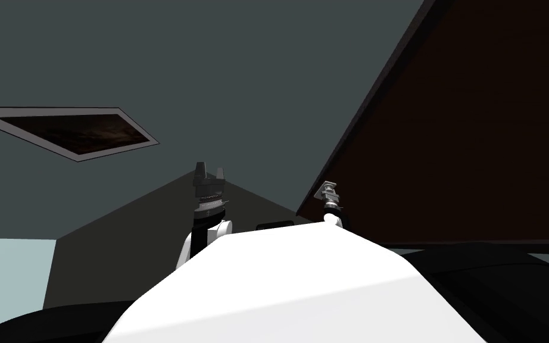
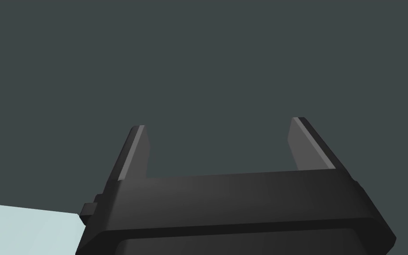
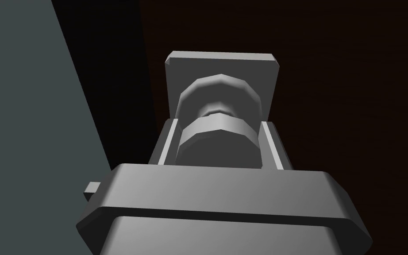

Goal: Pull the door open

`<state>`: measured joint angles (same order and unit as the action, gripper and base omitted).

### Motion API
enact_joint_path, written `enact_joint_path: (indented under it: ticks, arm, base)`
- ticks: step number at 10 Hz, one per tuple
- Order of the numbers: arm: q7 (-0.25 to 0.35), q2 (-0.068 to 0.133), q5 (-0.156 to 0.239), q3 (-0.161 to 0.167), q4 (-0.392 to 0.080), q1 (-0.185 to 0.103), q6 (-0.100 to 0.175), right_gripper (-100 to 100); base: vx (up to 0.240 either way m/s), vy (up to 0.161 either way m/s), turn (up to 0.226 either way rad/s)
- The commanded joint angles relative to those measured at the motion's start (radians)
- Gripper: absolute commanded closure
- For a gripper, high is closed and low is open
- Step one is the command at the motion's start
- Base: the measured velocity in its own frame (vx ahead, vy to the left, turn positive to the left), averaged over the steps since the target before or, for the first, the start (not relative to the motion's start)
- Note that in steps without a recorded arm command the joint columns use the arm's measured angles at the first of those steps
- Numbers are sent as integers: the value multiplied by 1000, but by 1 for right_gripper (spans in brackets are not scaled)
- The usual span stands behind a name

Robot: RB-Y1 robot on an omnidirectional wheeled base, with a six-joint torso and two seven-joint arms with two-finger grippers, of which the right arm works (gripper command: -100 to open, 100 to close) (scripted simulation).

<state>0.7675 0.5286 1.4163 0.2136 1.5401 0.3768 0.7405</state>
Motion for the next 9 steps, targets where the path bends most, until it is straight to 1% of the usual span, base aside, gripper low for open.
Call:
enact_joint_path:
  ticks: [1,4,5,6,9]
  arm:
    - [0,-1,0,1,1,0,-1,100]
    - [0,-1,0,1,1,0,-1,100]
    - [13,9,-8,11,3,2,-5,100]
    - [17,12,-11,14,4,2,-6,100]
    - [44,31,-28,33,11,5,-13,100]
  base:
    - [-13,1,10]
    - [-2,1,1]
    - [-125,10,91]
    - [-211,-11,96]
    - [-202,-1,91]
